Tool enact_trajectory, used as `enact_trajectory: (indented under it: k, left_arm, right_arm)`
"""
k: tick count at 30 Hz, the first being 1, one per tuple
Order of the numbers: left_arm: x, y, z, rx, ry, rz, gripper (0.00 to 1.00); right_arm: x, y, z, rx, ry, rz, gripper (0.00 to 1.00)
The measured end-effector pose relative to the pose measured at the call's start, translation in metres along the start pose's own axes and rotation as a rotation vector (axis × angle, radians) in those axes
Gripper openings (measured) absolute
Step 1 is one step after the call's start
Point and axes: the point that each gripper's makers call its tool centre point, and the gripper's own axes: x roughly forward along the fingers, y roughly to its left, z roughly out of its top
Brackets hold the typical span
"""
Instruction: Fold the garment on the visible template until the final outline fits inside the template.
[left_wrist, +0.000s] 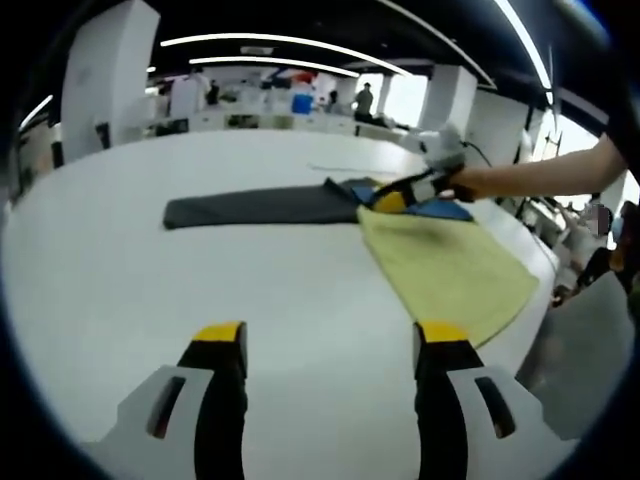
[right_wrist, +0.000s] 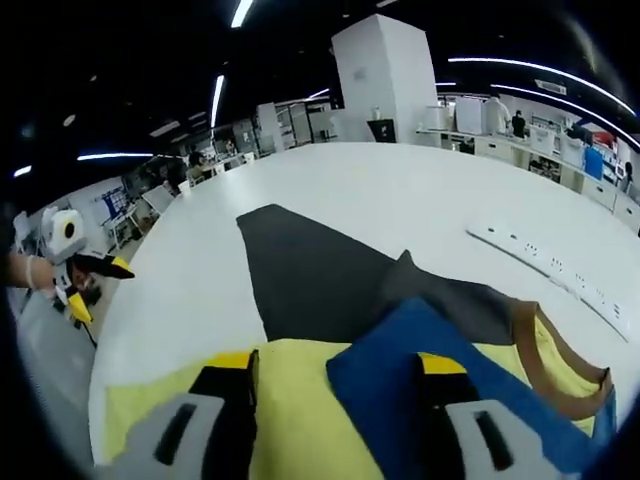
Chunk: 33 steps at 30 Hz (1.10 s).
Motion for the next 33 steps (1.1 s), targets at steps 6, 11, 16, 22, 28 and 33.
enact_trajectory:
  k: [6,11,16,22,28,33]
  left_arm:
    - [-0.001,0.001,0.007,-0.005,-0.020,-0.001,0.64]
    - [-0.001,0.002,0.013,0.003,-0.022,-0.007,0.66]
    - [-0.002,0.005,0.017,0.013,-0.029,-0.009,0.66]
    - [0.001,0.007,0.018,-0.025,-0.042,-0.008,0.66]
    - [0.005,0.004,0.026,-0.009,-0.052,-0.020,0.67]
    - [0.007,0.005,0.035,0.011,-0.063,-0.023,0.67]
  right_arm:
    - [-0.007,-0.009,-0.001,-0.036,-0.013,-0.029,0.83]
    - [-0.010,-0.010,-0.003,-0.048,-0.016,-0.034,0.94]
    - [-0.018,-0.009,-0.005,-0.040,-0.025,-0.045,0.92]
    - [-0.039,-0.017,-0.014,-0.001,-0.042,-0.078,0.90]
    - [-0.069,-0.023,-0.022,0.012,-0.062,-0.109,0.95]
    - [-0.098,-0.027,-0.035,0.034,-0.074,-0.148,0.96]
